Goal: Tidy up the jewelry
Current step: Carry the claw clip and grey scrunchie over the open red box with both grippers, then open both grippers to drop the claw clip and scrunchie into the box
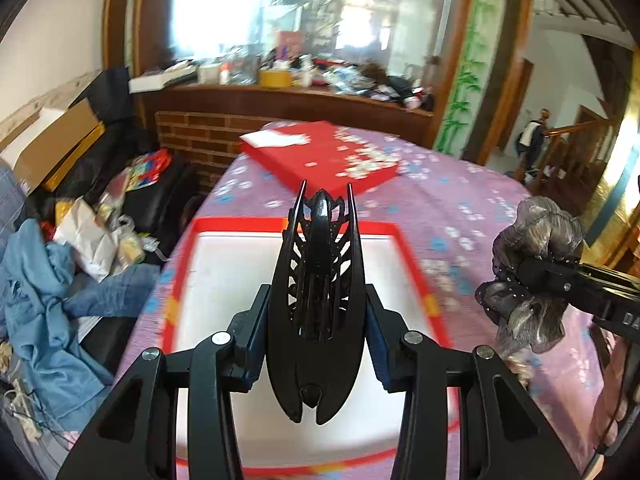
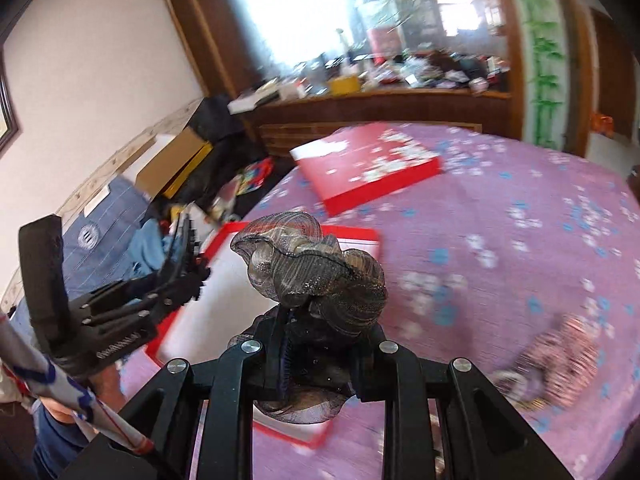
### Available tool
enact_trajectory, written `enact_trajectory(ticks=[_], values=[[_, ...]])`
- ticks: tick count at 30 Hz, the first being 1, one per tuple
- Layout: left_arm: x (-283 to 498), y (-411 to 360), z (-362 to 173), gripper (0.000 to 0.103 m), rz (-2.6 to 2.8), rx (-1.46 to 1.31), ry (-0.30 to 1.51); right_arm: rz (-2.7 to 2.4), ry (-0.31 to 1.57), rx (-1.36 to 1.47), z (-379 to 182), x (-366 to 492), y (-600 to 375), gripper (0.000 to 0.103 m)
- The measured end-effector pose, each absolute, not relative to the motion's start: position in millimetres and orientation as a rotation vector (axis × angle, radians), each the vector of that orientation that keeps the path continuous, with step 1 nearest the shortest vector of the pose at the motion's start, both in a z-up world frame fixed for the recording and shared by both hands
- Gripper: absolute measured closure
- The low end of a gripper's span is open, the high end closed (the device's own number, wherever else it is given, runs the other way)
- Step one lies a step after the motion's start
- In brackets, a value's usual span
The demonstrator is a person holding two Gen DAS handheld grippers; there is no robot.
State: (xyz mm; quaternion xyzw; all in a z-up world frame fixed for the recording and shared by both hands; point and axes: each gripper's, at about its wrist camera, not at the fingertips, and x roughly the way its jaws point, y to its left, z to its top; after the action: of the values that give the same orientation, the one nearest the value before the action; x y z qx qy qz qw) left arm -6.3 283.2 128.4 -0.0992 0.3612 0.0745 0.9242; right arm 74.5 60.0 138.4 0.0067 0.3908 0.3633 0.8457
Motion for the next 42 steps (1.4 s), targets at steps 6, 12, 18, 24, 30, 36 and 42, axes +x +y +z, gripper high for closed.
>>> enact_trajectory(ticks=[6, 12, 18, 24, 30, 36, 42], values=[[30, 335, 101, 0.061, 0.199, -0.257, 0.84, 0.778, 0.902, -0.032, 120, 102, 135, 0.078], [63, 357, 77, 0.061, 0.209, -0.323, 0.918, 0.718, 0.995, -0.048, 84, 142, 175, 0.078], [77, 363, 64, 0.061, 0.217, -0.353, 0.945, 0.679, 1.044, -0.038, 58, 168, 189, 0.075], [82, 372, 51, 0.061, 0.238, -0.374, 0.967, 0.656, 1.046, -0.02, 48, 174, 190, 0.056], [79, 373, 53, 0.047, 0.225, -0.392, 0.949, 0.662, 1.017, -0.019, 55, 170, 181, 0.038], [68, 368, 76, 0.045, 0.225, -0.411, 0.89, 0.686, 0.958, 0.012, 73, 162, 164, 0.036], [47, 349, 97, 0.045, 0.2, -0.399, 0.824, 0.729, 0.914, 0.09, 86, 143, 124, 0.036]])
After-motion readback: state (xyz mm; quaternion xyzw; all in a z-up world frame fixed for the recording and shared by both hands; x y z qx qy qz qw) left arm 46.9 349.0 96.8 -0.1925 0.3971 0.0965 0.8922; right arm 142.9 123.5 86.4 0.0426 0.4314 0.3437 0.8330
